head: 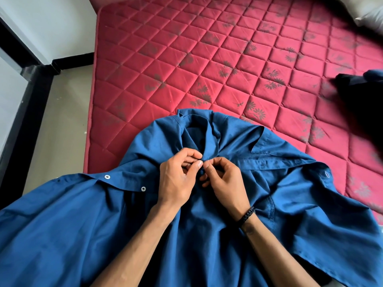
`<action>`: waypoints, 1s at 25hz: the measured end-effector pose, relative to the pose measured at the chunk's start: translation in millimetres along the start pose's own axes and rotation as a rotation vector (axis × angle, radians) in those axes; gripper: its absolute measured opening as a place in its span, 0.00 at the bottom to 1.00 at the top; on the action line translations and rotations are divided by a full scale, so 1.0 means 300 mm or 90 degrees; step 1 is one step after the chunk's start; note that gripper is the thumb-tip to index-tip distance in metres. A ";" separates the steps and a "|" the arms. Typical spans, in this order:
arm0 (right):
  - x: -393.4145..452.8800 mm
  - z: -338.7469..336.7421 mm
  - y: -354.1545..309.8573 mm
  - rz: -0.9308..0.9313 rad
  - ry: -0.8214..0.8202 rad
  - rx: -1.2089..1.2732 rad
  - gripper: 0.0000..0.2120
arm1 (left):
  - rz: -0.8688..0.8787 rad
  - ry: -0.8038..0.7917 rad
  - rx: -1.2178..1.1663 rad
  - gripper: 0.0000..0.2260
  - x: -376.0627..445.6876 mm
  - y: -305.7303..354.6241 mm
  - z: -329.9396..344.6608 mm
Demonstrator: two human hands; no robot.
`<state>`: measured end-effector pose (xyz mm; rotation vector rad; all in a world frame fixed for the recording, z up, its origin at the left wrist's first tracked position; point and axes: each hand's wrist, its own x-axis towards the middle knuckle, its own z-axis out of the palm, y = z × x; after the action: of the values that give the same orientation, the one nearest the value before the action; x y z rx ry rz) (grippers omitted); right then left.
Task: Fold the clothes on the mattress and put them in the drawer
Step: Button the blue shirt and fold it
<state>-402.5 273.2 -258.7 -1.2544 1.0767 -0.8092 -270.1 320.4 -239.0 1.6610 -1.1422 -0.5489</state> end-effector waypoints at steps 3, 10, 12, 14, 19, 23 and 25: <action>-0.005 0.000 -0.005 -0.011 -0.010 -0.074 0.08 | 0.007 0.002 -0.005 0.06 -0.005 0.010 -0.001; -0.008 0.009 -0.022 0.026 -0.064 -0.110 0.12 | 0.042 0.018 0.096 0.11 0.011 0.004 -0.010; -0.015 -0.019 -0.070 0.046 -0.051 -0.073 0.09 | 0.058 0.066 0.130 0.13 0.025 0.025 -0.045; 0.031 -0.078 -0.145 -0.093 0.073 -0.160 0.05 | 0.155 0.164 0.216 0.13 0.109 0.016 -0.123; 0.398 -0.236 -0.280 -0.200 -0.014 -0.592 0.28 | -0.082 -0.221 0.205 0.43 0.459 -0.149 -0.294; 0.536 -0.265 -0.329 -0.194 -0.137 -0.741 0.12 | -0.127 -0.281 0.065 0.16 0.563 -0.124 -0.316; 0.534 -0.291 -0.435 -0.266 -0.020 -0.695 0.06 | -0.115 -0.201 0.014 0.10 0.615 -0.040 -0.386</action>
<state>-422.6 73.8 -158.1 -2.4564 1.2906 -0.4649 -90.9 213.9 -174.4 1.7474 -1.2305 -0.9424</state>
